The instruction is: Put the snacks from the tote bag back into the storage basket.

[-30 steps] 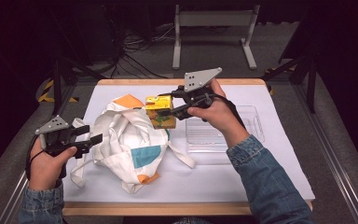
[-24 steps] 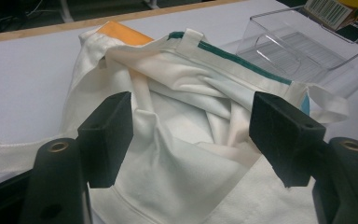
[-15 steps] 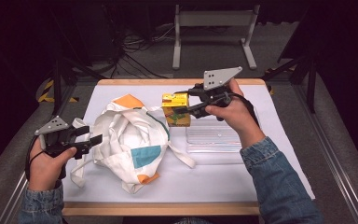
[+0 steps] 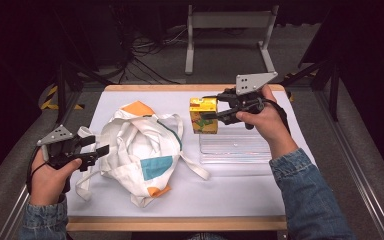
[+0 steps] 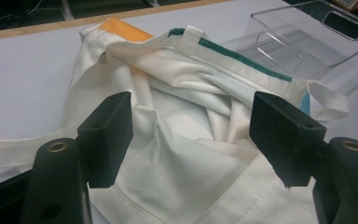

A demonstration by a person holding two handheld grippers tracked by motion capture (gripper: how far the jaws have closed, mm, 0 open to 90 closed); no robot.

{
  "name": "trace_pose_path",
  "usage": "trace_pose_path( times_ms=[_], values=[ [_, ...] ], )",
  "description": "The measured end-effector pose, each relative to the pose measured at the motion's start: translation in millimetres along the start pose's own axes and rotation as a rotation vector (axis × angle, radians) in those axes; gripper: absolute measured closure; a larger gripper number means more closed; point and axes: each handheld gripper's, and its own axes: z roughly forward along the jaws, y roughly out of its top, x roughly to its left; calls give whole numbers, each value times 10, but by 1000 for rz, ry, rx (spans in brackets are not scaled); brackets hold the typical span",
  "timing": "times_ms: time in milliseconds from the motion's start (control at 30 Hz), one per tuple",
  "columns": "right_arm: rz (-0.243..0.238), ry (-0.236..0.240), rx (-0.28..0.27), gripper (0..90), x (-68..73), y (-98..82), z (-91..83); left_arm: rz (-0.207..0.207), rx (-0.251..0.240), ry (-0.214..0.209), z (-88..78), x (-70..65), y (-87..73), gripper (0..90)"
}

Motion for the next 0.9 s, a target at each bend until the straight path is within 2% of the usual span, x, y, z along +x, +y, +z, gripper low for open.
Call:
trace_pose_path(
  times_ms=[500, 900],
  values=[
    [22, -33, 4, 512, -123, -225, -249, -1, 2, 6, -24, -3, -20, 313],
    [39, -30, 42, 512, -182, -403, -240, -6, 7, 6, -24, -7, -25, 312]
  ],
)
